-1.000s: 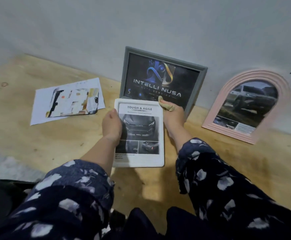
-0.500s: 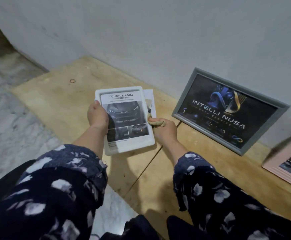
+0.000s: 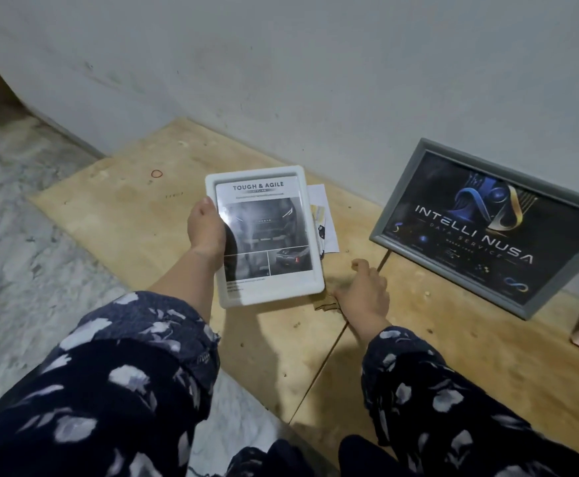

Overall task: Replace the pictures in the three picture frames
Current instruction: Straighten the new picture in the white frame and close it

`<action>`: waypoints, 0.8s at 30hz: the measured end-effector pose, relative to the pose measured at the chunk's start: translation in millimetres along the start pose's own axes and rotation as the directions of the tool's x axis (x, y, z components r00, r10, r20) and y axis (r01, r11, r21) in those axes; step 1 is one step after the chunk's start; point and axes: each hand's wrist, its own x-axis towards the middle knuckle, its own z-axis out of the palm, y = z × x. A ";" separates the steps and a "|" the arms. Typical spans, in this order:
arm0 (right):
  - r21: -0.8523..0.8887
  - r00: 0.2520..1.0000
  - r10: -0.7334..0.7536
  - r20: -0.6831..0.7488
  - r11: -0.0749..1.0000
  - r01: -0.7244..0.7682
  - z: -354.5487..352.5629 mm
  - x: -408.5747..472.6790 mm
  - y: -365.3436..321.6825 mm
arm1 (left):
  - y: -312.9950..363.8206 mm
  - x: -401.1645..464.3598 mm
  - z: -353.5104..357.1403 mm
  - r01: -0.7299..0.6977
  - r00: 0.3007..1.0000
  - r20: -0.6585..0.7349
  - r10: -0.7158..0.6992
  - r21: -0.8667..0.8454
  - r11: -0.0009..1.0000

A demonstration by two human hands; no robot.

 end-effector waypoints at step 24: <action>0.861 0.936 0.352 -0.018 0.481 -0.164 -190.7 -47.7 143.8 | 17.3 -186.0 210.9 -0.045 0.595 0.803 -0.021 0.060 0.997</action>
